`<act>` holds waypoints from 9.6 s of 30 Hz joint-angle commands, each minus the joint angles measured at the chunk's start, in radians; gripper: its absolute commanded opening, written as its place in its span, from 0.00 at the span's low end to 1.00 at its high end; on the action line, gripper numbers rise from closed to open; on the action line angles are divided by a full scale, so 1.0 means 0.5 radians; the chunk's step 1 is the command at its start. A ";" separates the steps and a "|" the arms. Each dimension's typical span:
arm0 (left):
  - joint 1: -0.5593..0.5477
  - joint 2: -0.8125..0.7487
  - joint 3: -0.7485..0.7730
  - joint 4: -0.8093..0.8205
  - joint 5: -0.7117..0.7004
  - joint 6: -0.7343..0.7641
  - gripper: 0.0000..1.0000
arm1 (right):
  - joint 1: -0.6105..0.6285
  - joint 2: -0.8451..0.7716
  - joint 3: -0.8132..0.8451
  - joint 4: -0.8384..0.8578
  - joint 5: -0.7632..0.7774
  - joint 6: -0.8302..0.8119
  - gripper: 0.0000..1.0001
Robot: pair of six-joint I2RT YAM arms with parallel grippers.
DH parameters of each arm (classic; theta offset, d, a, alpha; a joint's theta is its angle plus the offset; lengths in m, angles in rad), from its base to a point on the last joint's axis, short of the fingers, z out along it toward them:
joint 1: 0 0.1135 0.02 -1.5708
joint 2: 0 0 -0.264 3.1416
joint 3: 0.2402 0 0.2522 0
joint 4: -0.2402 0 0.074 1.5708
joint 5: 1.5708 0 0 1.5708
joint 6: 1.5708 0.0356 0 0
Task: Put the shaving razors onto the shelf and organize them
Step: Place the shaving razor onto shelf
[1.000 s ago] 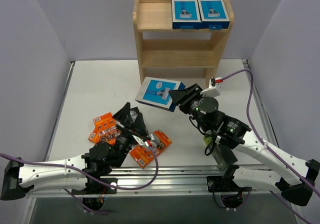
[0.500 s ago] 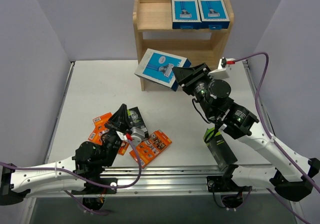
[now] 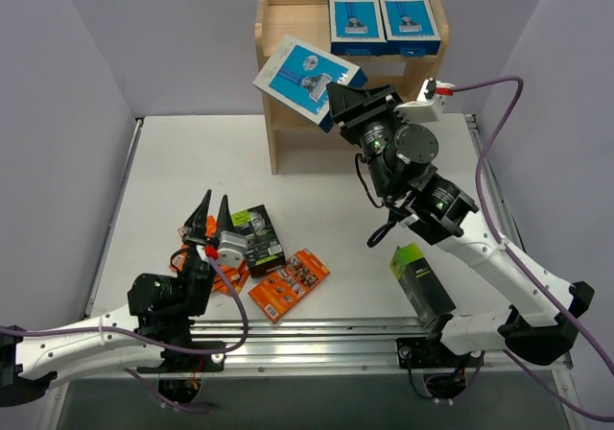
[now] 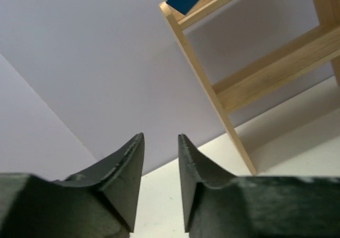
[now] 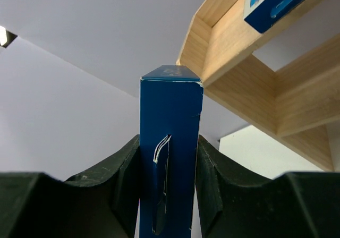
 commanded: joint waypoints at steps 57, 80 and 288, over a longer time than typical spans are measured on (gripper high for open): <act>-0.123 -0.330 -0.080 -0.159 0.165 -0.294 0.45 | -0.144 1.163 0.790 0.796 0.521 0.047 0.18; -0.123 -0.275 -0.065 -0.233 0.184 -0.319 0.45 | -0.316 1.276 0.953 0.473 -0.182 0.308 0.55; 1.736 2.600 3.040 -1.460 2.141 -4.347 0.02 | -0.479 -2.025 -2.011 -0.870 -0.363 0.133 0.25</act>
